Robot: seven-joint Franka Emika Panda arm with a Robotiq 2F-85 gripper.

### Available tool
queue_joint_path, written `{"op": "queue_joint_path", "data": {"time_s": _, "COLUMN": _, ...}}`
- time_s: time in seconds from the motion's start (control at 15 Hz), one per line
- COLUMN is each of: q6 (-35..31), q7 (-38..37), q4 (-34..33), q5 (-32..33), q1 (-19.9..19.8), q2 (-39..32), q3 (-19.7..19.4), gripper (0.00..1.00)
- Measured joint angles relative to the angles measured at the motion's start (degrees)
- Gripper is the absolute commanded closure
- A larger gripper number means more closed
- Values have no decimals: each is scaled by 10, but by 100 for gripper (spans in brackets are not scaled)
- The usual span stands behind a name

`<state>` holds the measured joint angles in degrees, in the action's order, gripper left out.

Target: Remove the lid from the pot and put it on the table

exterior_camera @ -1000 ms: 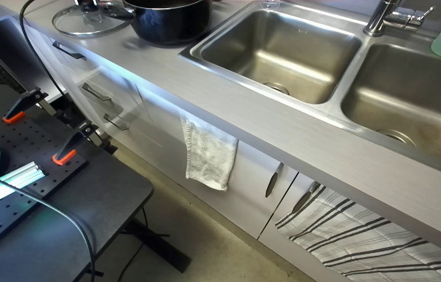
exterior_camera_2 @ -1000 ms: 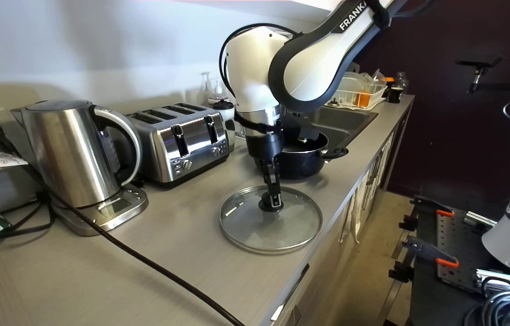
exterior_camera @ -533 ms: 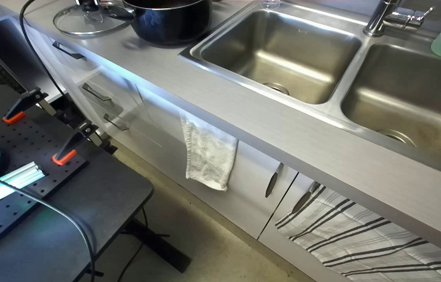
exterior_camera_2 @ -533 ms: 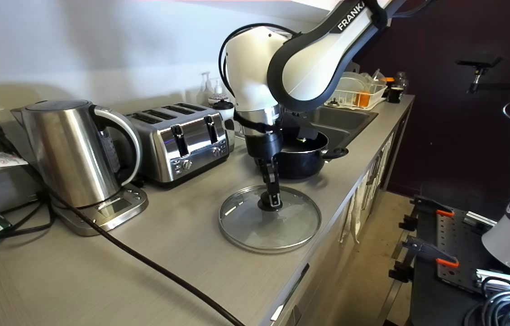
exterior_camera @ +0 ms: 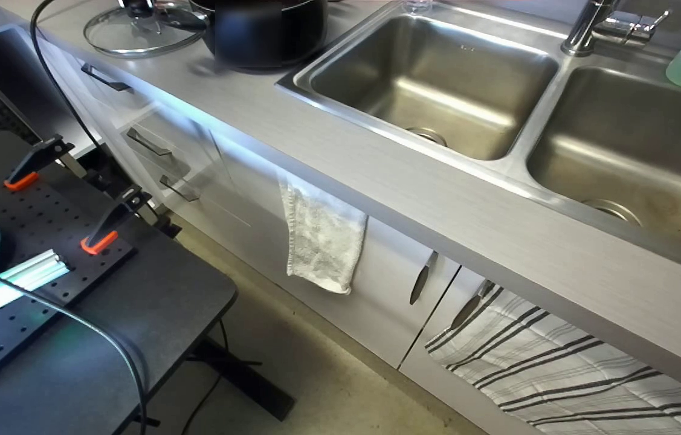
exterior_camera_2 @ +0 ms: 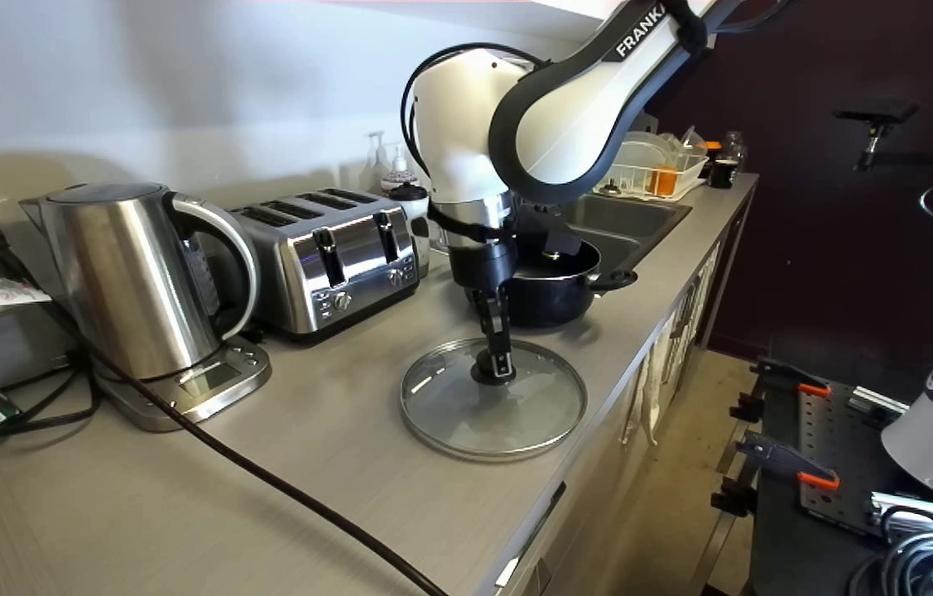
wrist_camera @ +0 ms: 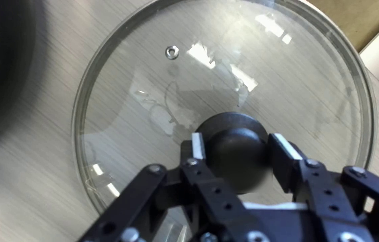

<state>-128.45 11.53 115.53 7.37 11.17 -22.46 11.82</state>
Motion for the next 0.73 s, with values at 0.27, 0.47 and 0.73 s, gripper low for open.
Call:
{"op": "queue_joint_path", "data": {"time_s": 0.27, "q6": -1, "q7": 2, "q4": 0, "q5": 0, "q1": -2, "q2": -1, "q3": 0, "gripper": 1}}
{"op": "queue_joint_path", "data": {"time_s": 0.47, "q6": -1, "q7": 5, "q4": -1, "q5": 0, "q1": -3, "q2": -1, "q3": 0, "gripper": 0}}
{"op": "queue_joint_path", "data": {"time_s": 0.73, "q6": -7, "q7": 14, "q4": -1, "q5": 0, "q1": -3, "q2": 2, "q3": 0, "gripper": 0}}
